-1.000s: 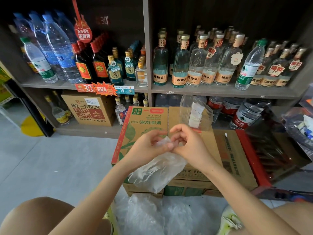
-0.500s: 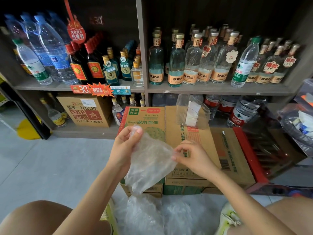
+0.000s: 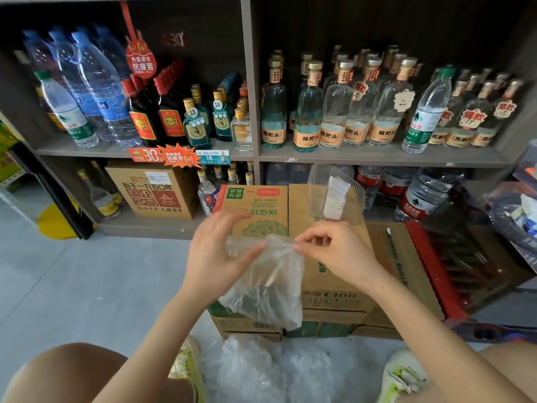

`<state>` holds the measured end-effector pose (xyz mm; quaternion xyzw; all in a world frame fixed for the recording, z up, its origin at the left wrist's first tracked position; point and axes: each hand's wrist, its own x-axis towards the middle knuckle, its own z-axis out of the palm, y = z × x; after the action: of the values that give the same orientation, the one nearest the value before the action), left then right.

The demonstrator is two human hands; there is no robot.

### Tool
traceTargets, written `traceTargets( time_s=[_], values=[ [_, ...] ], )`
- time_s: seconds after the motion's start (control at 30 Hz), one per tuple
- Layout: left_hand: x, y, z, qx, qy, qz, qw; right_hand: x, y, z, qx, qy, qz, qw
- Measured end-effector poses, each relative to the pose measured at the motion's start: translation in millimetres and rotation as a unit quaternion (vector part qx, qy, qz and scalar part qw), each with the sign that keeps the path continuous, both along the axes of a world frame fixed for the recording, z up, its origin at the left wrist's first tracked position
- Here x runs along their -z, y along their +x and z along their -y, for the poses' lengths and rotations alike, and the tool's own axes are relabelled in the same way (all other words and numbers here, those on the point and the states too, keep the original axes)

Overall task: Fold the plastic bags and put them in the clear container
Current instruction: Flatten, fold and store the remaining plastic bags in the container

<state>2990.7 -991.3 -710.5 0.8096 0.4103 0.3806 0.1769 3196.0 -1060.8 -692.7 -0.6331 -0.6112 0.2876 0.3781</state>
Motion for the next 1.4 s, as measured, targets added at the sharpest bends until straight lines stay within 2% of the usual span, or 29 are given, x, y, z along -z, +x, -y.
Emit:
traceTargets(
  time_s=[0.07, 0.1, 0.23, 0.37, 0.47, 0.6, 0.8, 0.9, 1.0, 1.1, 1.27, 1.4],
  values=[
    [-5, 17, 5, 0.086, -0.029, -0.038, 0.995, -7, -3, -5, -0.018, -0.01, -0.018, 1.0],
    [-6, 24, 7, 0.107, -0.061, -0.026, 0.992, -10, -2, -6, -0.02, -0.01, -0.031, 0.999],
    [4, 36, 3, 0.099, -0.169, 0.101, 0.976, -8, 5, -2, 0.01, 0.005, -0.081, 0.997],
    [9, 35, -1, 0.08, -0.274, 0.25, 0.925, 13, 10, 18, 0.044, -0.013, -0.137, 0.99],
    [14, 23, -8, 0.049, -0.326, 0.337, 0.882, 33, 6, 29, 0.005, -0.055, -0.115, 0.992],
    [20, 2, -18, 0.045, -0.396, 0.41, 0.82, 47, -4, 30, -0.04, -0.062, -0.085, 0.994],
    [19, -17, -17, 0.076, -0.419, 0.481, 0.766, 73, -11, 17, -0.044, -0.049, -0.007, 0.998],
    [22, -29, -22, 0.042, -0.404, 0.485, 0.775, 74, -10, 17, -0.027, -0.041, -0.001, 0.999],
    [25, -45, -28, 0.02, -0.396, 0.491, 0.776, 66, -1, 25, -0.029, -0.039, 0.049, 0.998],
    [32, -55, -31, -0.029, -0.39, 0.461, 0.796, 52, 9, 31, -0.031, -0.047, 0.082, 0.995],
    [37, -56, -32, -0.06, -0.38, 0.417, 0.823, 31, 20, 37, -0.04, -0.056, 0.05, 0.996],
    [42, -53, -33, -0.079, -0.379, 0.406, 0.828, 25, 27, 38, -0.065, 0.003, 0.109, 0.992]
  ],
)
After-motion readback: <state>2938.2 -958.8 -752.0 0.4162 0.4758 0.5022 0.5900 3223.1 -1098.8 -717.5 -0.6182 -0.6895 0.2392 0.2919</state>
